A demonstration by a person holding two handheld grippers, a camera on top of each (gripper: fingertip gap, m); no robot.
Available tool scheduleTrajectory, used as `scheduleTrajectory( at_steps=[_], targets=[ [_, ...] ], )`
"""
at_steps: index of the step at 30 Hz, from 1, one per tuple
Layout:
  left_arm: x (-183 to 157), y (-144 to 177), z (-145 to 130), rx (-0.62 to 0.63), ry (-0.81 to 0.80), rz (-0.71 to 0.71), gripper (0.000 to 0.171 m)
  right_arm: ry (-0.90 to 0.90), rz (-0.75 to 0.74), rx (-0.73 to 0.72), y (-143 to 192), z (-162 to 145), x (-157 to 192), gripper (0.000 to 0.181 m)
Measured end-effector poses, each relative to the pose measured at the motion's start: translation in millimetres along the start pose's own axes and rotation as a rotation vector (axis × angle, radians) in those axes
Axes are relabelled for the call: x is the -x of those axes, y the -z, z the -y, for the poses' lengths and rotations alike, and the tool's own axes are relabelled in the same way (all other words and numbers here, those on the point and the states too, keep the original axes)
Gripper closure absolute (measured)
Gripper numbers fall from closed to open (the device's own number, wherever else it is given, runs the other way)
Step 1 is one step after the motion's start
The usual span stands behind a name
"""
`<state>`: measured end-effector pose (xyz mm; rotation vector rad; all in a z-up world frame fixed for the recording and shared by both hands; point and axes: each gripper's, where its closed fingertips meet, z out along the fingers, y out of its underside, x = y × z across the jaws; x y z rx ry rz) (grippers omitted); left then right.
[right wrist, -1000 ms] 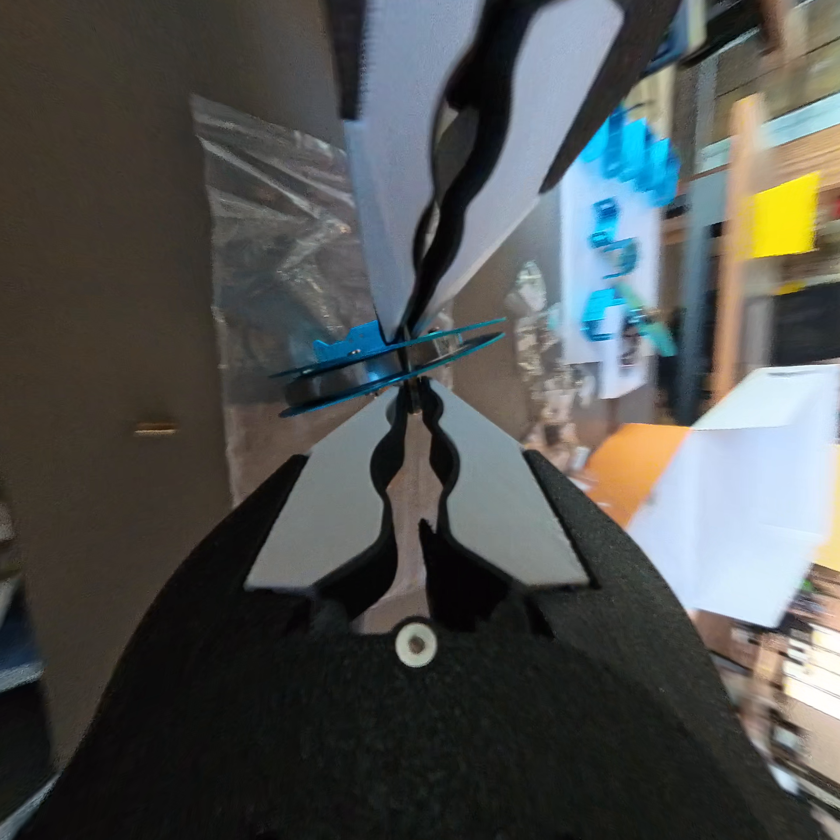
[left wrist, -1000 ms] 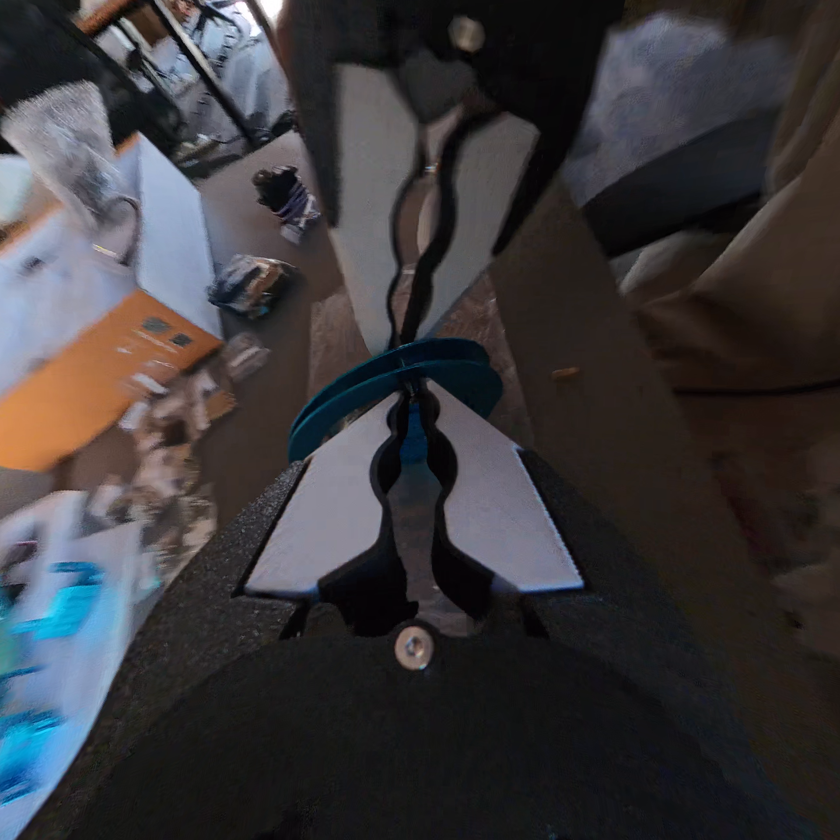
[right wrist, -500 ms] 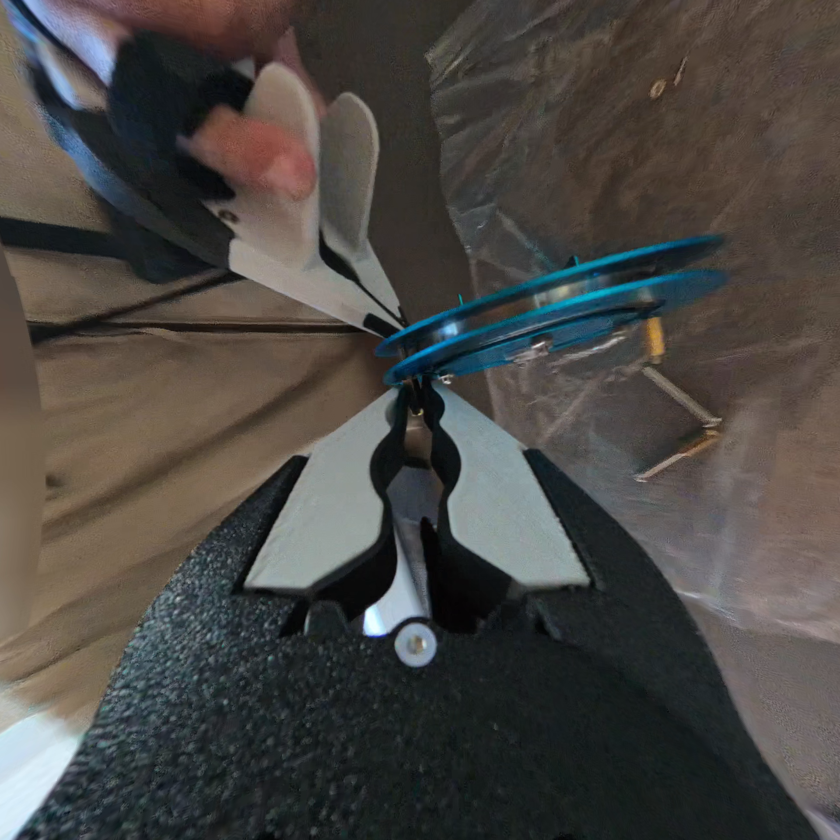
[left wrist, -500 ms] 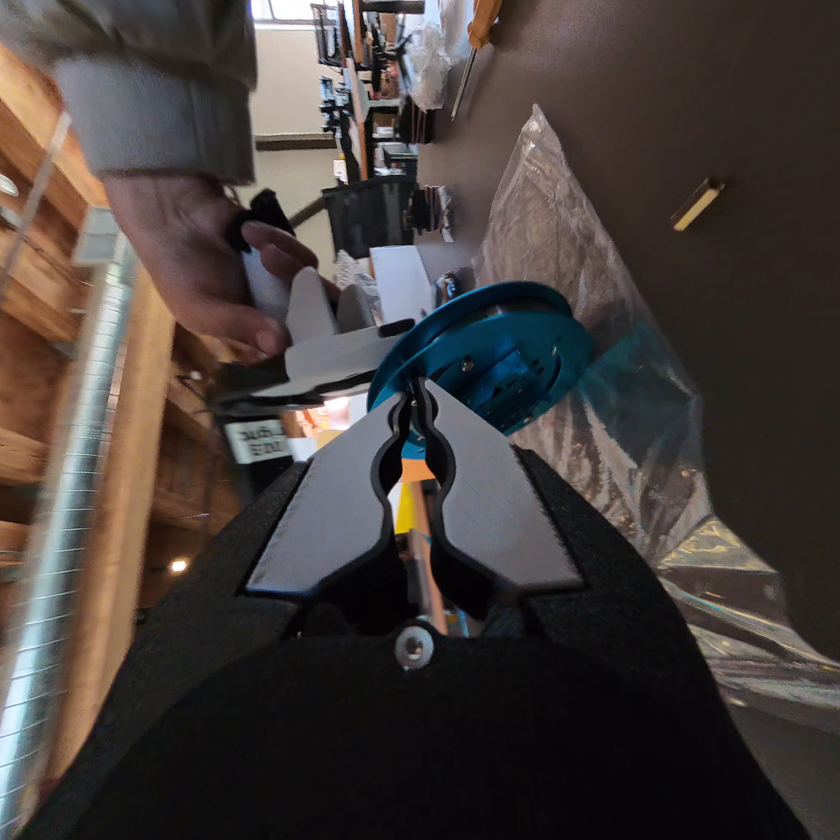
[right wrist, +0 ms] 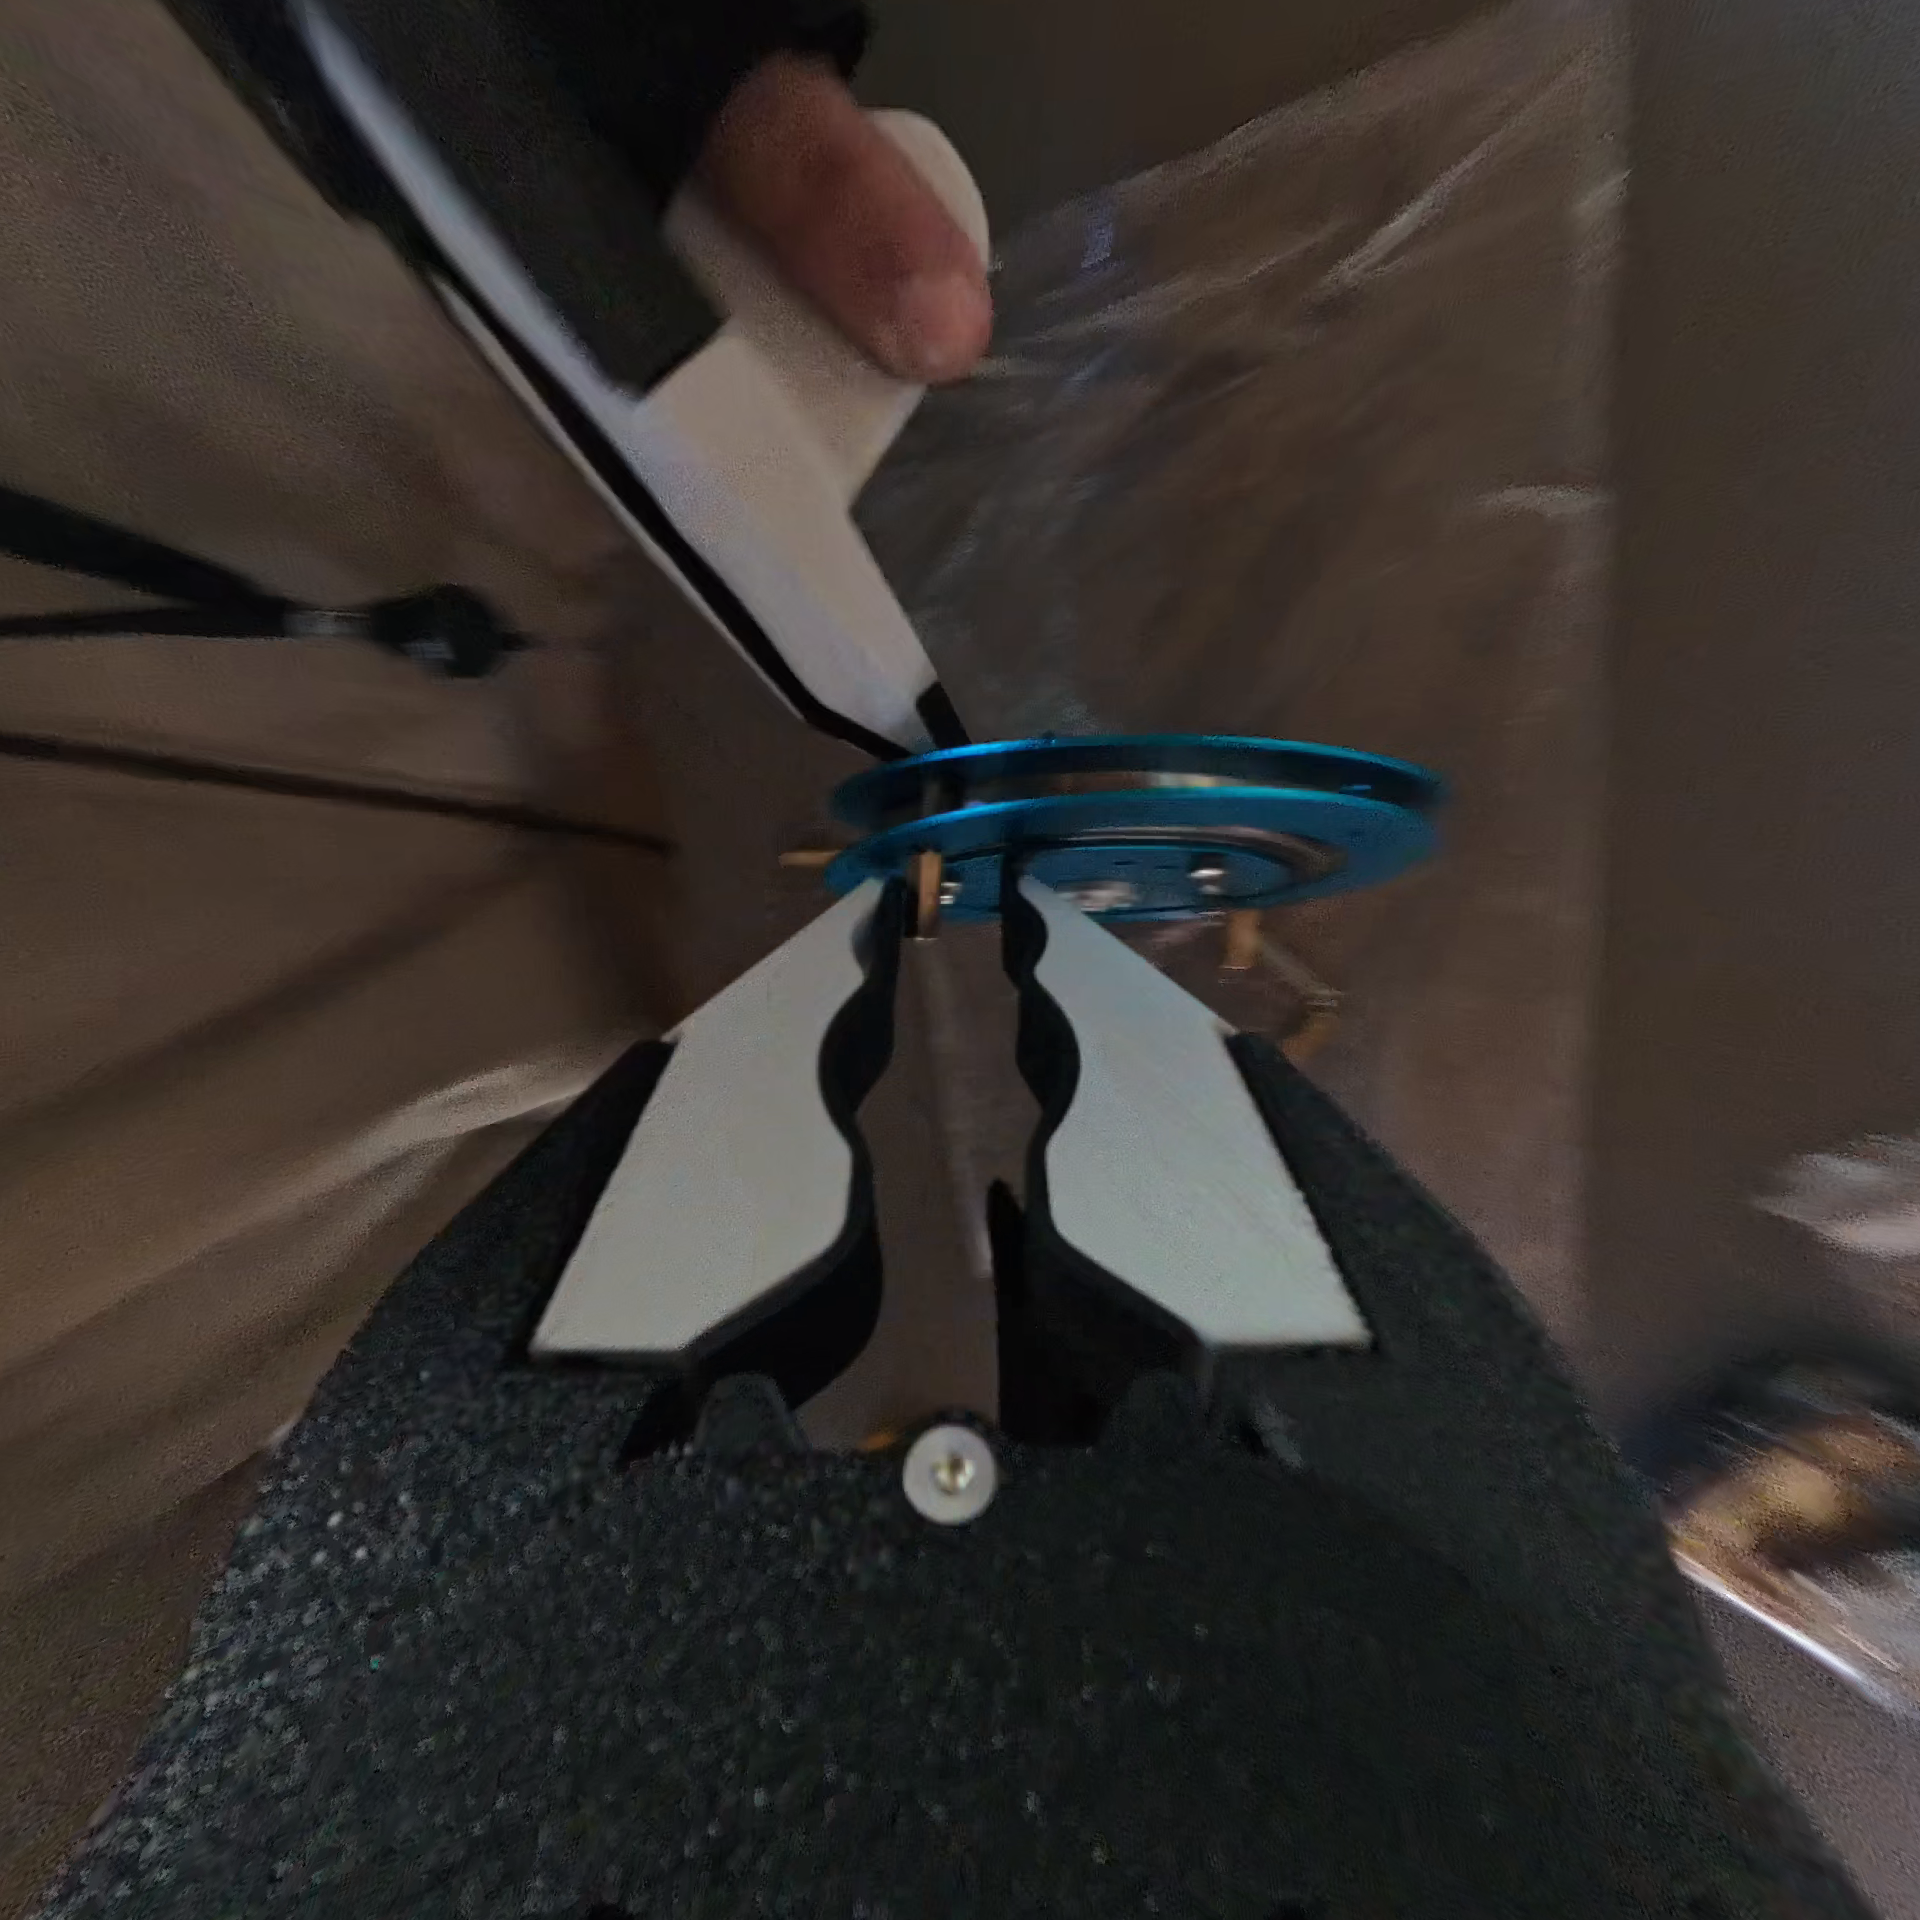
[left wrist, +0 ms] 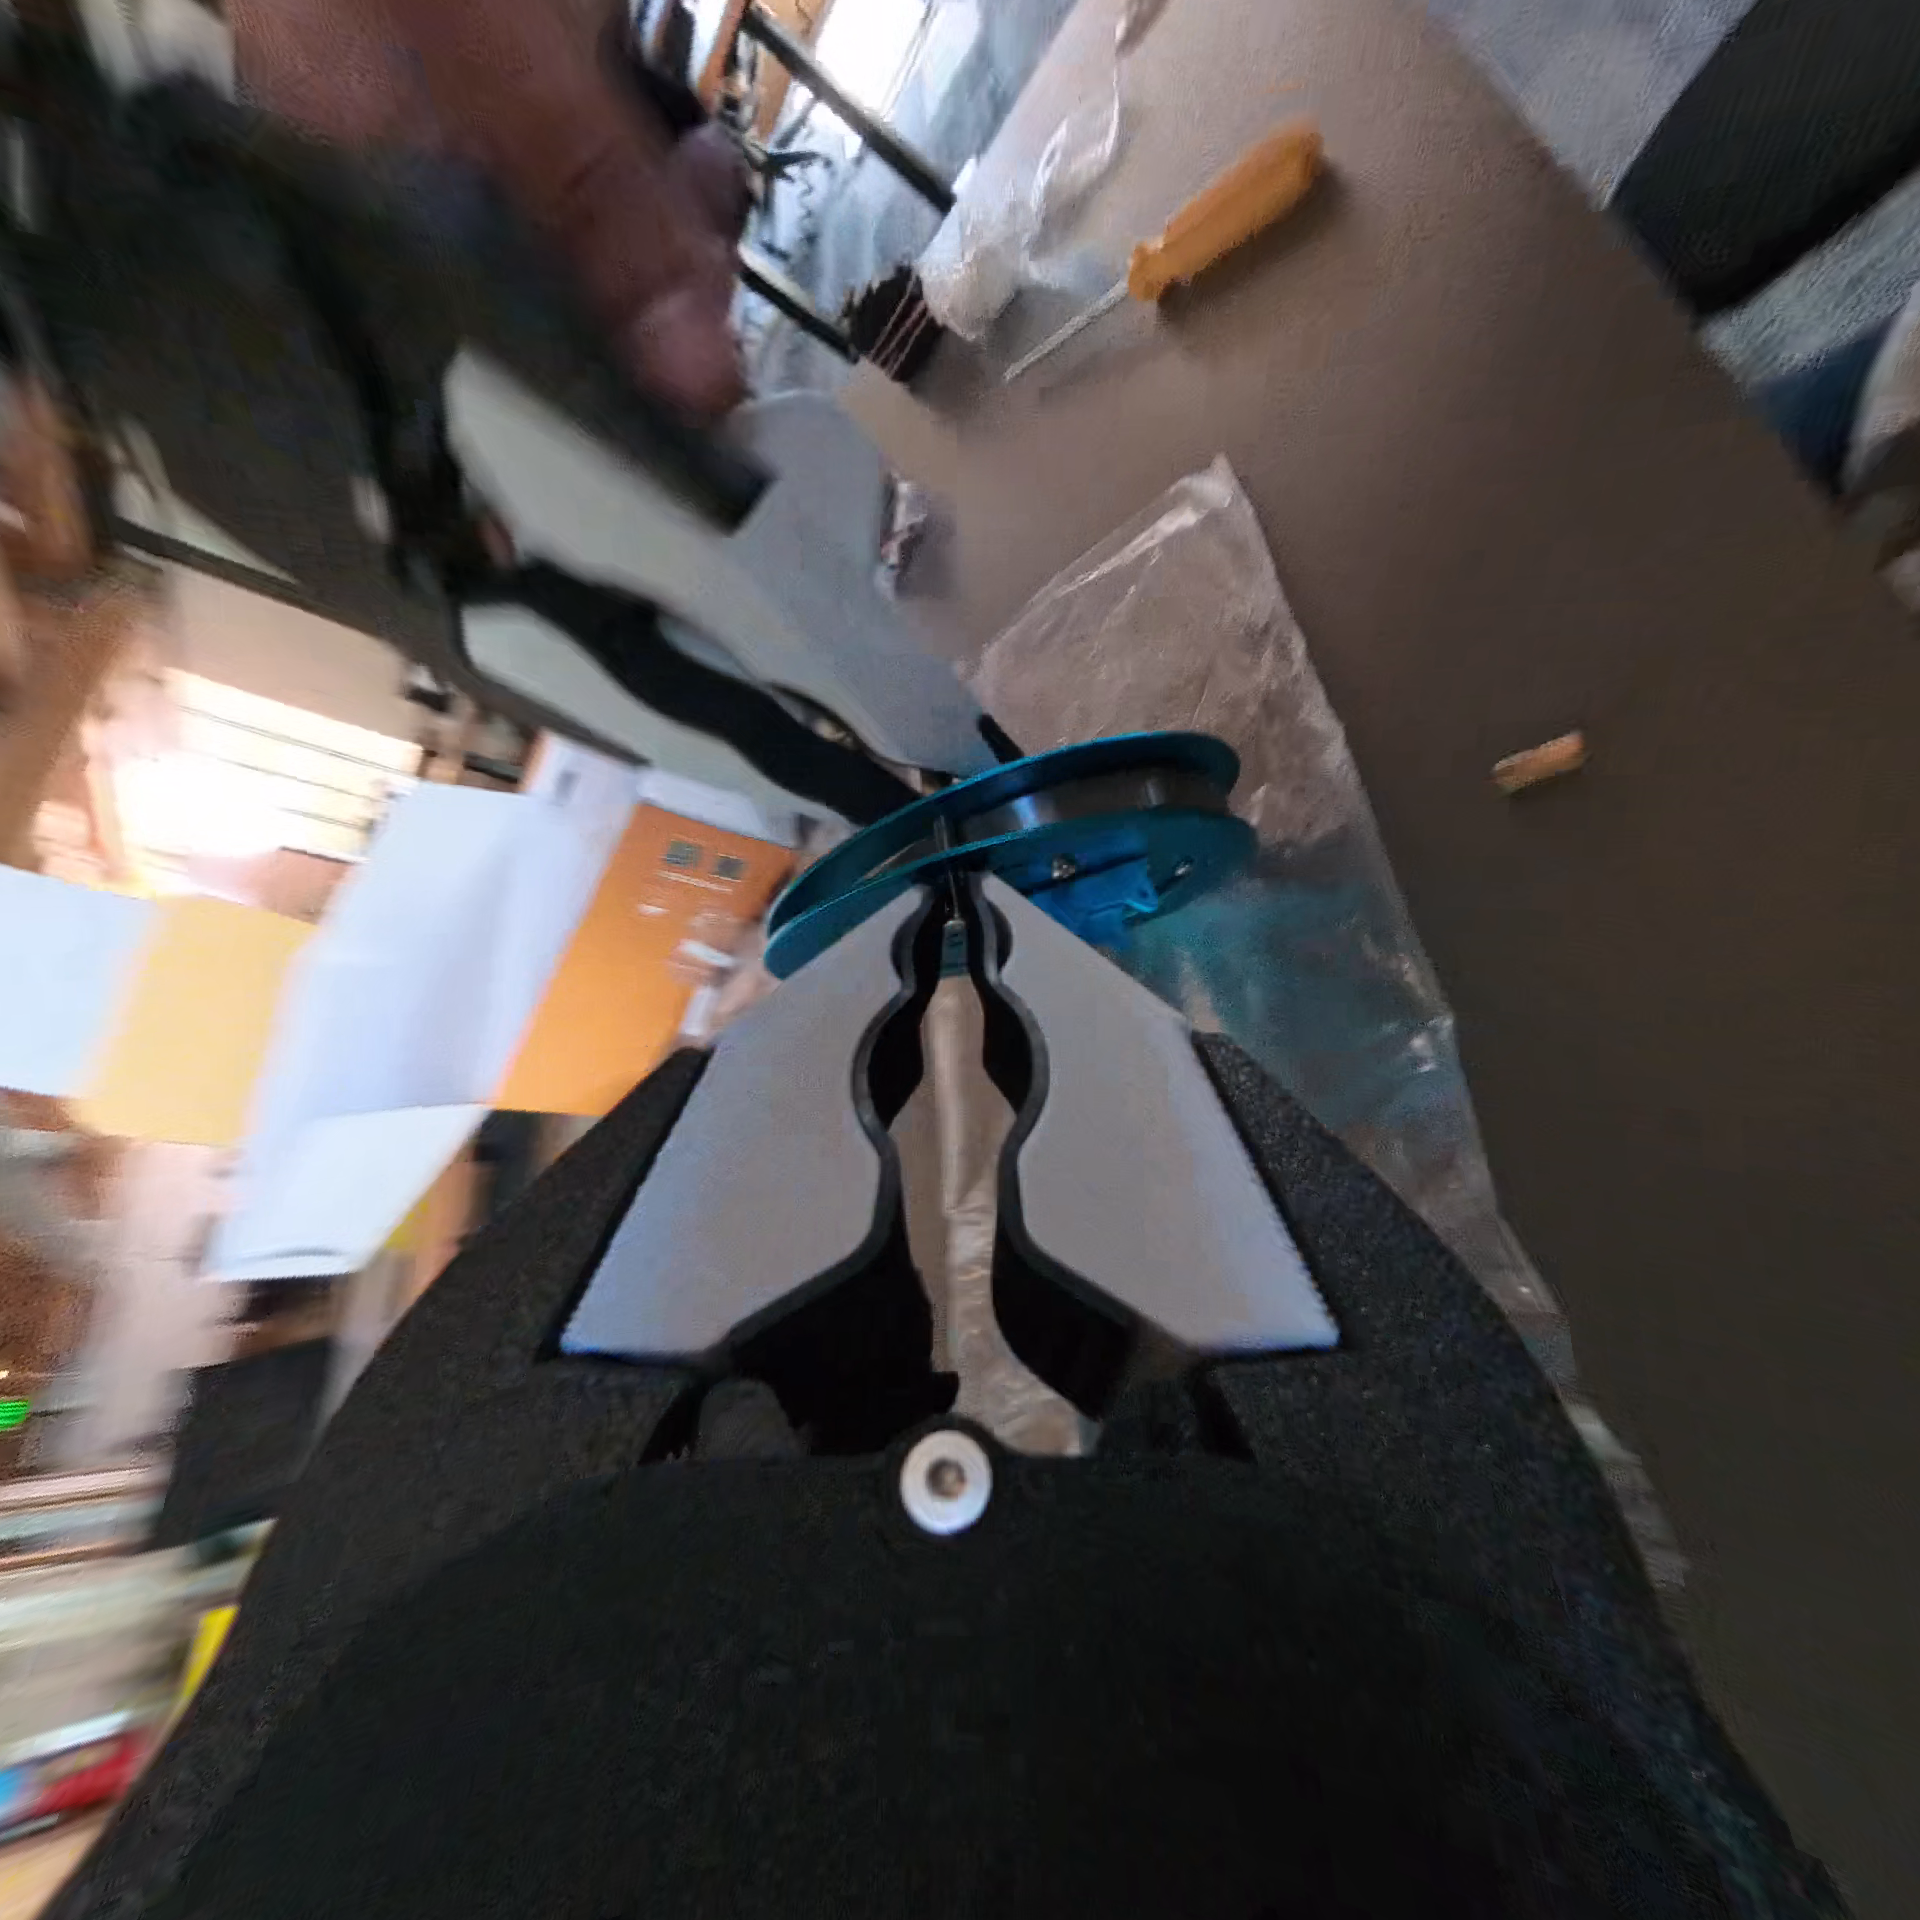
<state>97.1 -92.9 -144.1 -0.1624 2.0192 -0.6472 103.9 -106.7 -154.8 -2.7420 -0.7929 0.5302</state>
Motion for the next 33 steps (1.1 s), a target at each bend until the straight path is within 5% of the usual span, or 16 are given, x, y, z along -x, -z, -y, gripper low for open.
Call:
scheduleTrajectory(
  at_steps=[6,9,11,17,33],
  targets=[
    [4,0,-2,-0.117,0.499,-0.294,0.17,0.446,-0.921,-0.173,16,3,-22,0.141],
    [0,3,4,-0.196,0.766,-0.496,0.17,0.748,-1.398,-0.105,23,5,-18,0.145],
    [-3,4,7,-0.235,0.947,-0.637,0.17,0.906,-1.587,-0.032,19,8,-11,0.147],
    [-1,7,6,-0.325,1.292,-0.88,0.17,0.999,-1.764,-0.016,22,11,-12,0.153],
    [0,7,7,-0.342,1.494,-1.019,0.171,1.144,-1.753,-0.013,17,16,-6,0.153]
  ],
)
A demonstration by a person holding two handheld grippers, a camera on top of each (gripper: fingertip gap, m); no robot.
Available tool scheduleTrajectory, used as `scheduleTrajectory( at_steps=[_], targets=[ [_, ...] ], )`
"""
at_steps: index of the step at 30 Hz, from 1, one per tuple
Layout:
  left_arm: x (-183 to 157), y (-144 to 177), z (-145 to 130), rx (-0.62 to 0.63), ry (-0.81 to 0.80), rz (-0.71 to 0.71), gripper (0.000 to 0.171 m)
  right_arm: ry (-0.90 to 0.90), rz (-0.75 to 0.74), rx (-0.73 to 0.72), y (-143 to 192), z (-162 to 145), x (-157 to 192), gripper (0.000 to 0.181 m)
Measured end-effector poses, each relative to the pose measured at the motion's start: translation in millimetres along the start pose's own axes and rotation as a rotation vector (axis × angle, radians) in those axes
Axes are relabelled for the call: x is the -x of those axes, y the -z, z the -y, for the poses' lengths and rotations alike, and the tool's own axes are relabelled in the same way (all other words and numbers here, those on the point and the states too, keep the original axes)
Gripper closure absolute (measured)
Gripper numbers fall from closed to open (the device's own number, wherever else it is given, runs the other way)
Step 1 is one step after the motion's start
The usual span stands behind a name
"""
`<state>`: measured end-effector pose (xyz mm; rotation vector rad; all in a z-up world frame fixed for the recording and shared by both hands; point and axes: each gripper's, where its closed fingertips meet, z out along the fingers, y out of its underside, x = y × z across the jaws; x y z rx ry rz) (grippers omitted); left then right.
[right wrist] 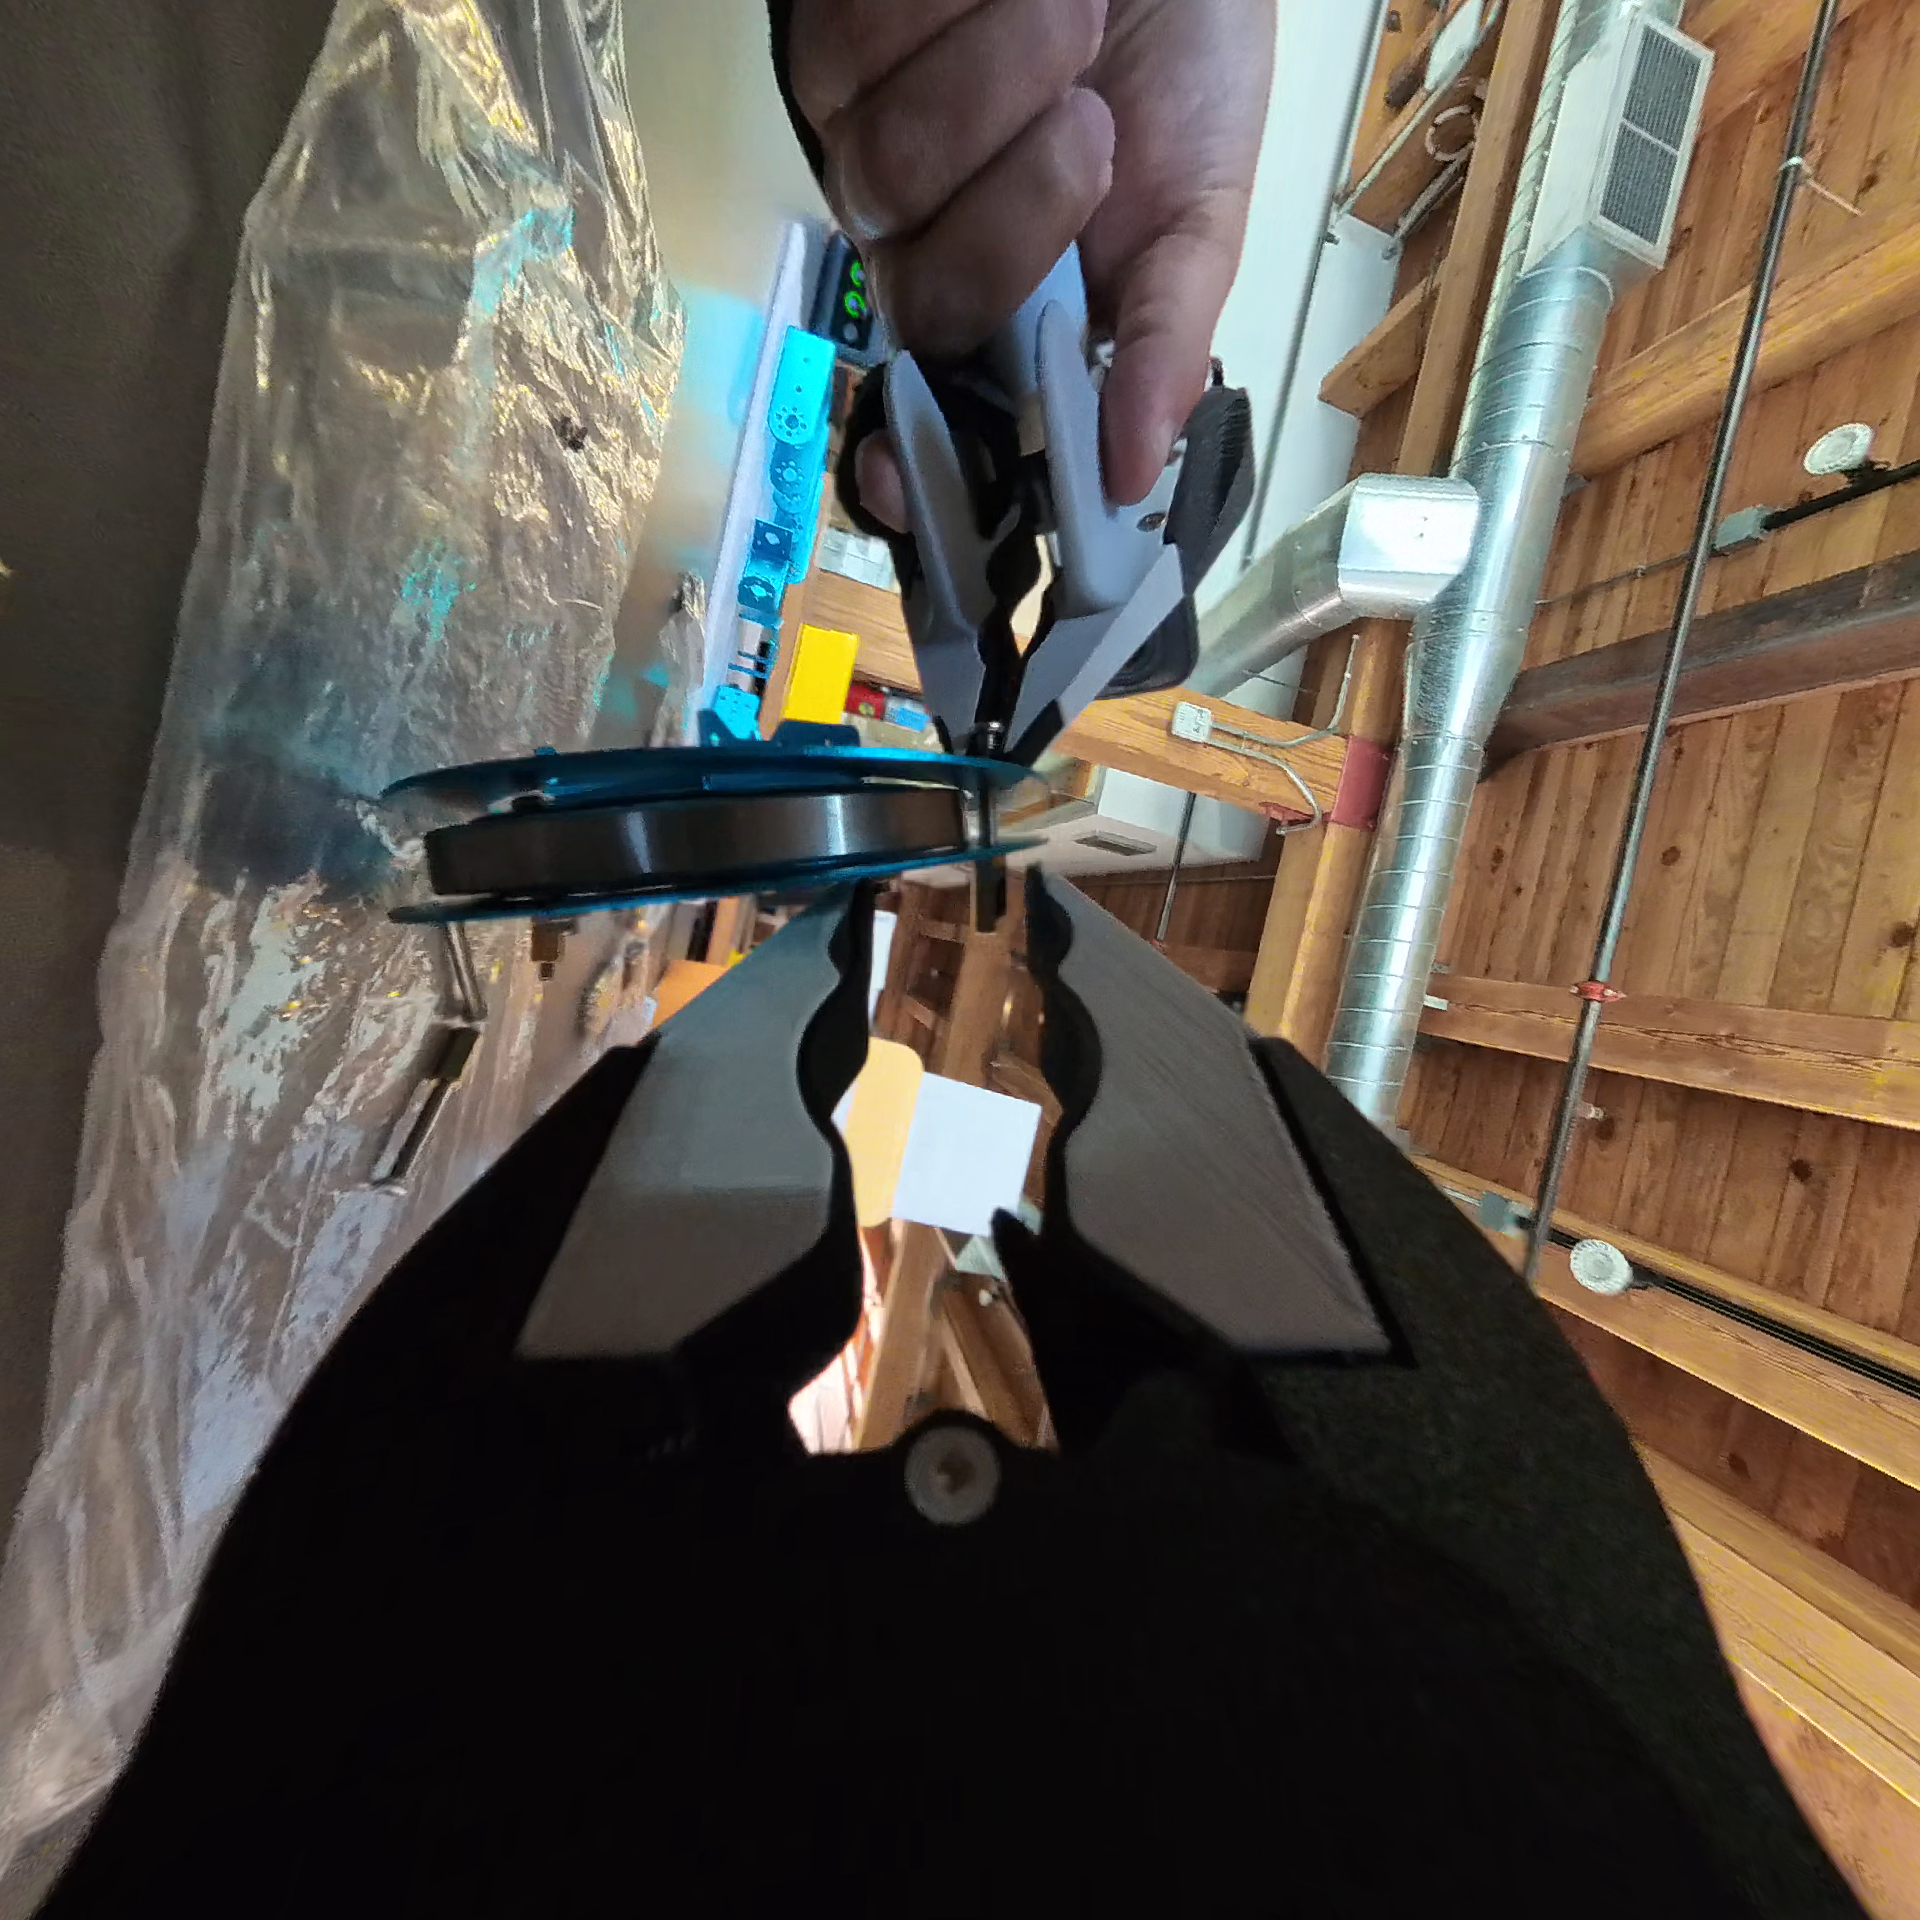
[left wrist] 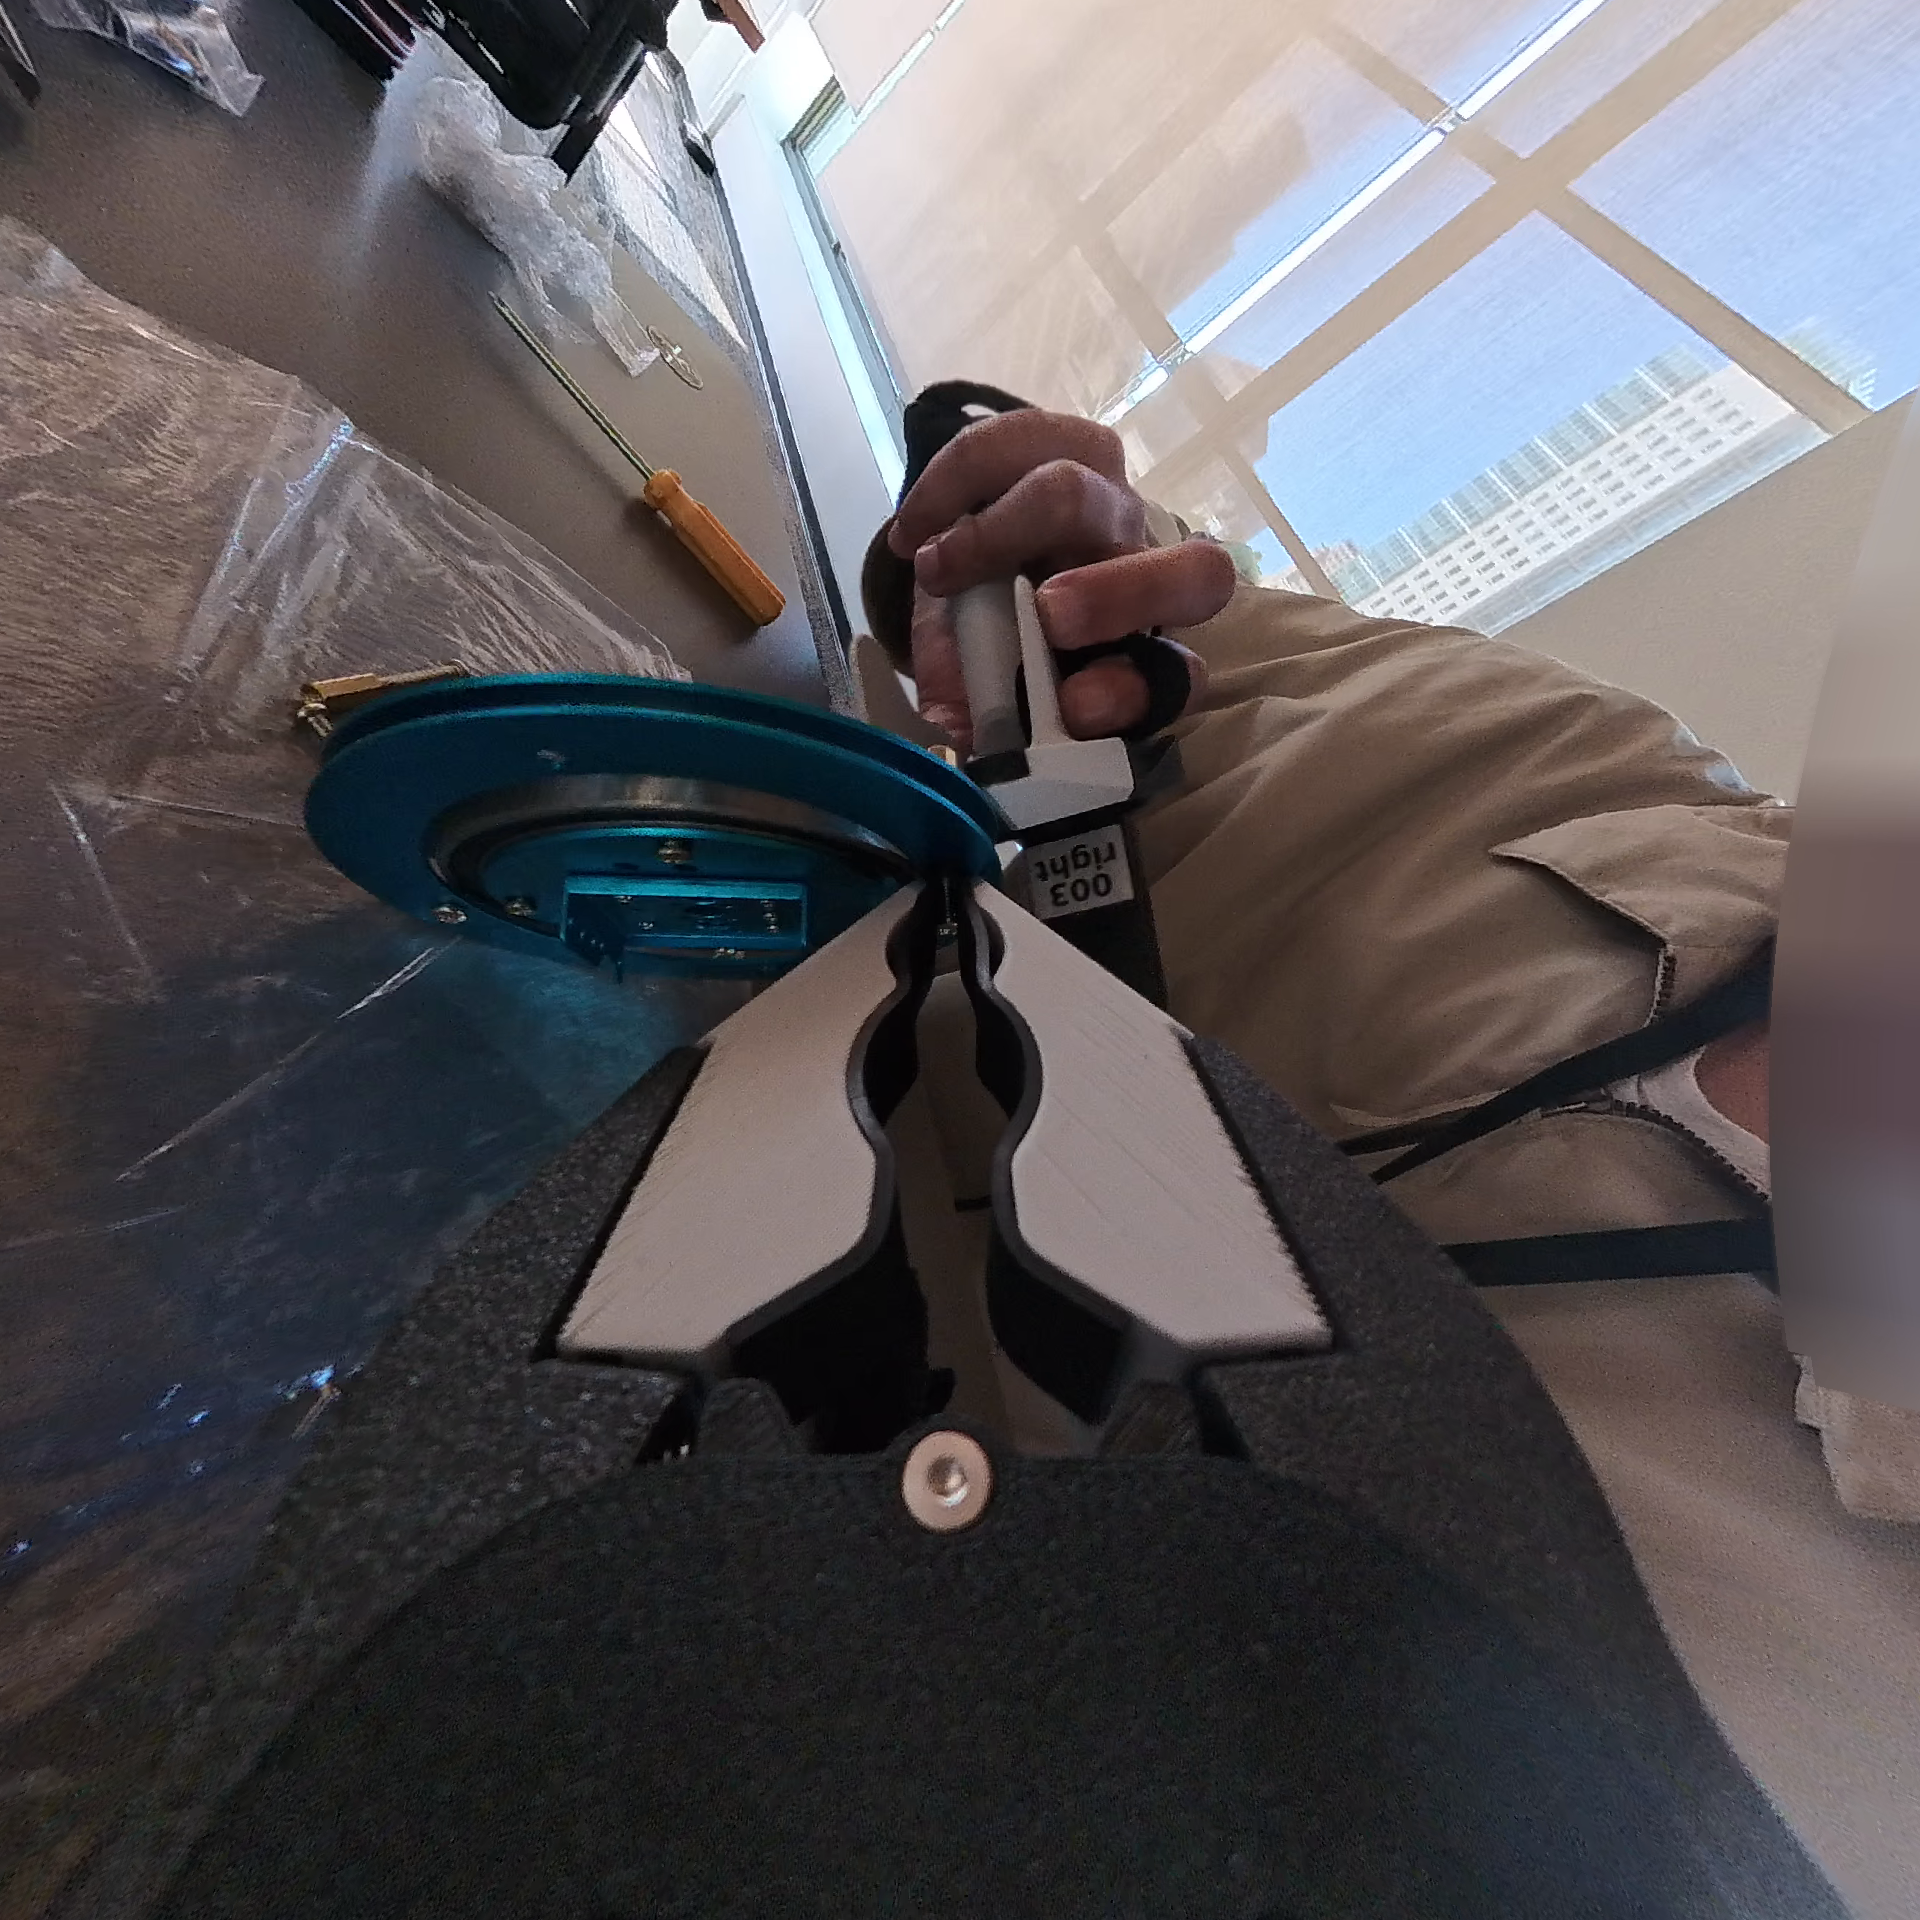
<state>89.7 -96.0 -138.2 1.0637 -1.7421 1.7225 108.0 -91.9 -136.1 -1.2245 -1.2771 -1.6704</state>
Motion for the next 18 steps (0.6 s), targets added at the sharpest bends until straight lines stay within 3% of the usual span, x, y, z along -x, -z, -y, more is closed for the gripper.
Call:
scheduleTrajectory(
  at_steps=[10,13,15,18],
  targets=[
    [1,2,1,-0.001,-0.022,0.023,0.17,-0.19,0.123,-0.014,5,-7,-8,0.16],
    [0,0,1,0.004,-0.018,0.016,0.171,-0.152,0.133,-0.012,-2,-4,-4,0.16],
    [0,-1,0,0.01,-0.025,0.024,0.171,-0.095,0.106,-0.017,-6,-1,-4,0.176],
    [2,2,1,0.007,-0.075,0.08,0.171,-0.07,0.161,0.007,-9,-2,-2,0.177]
  ],
)
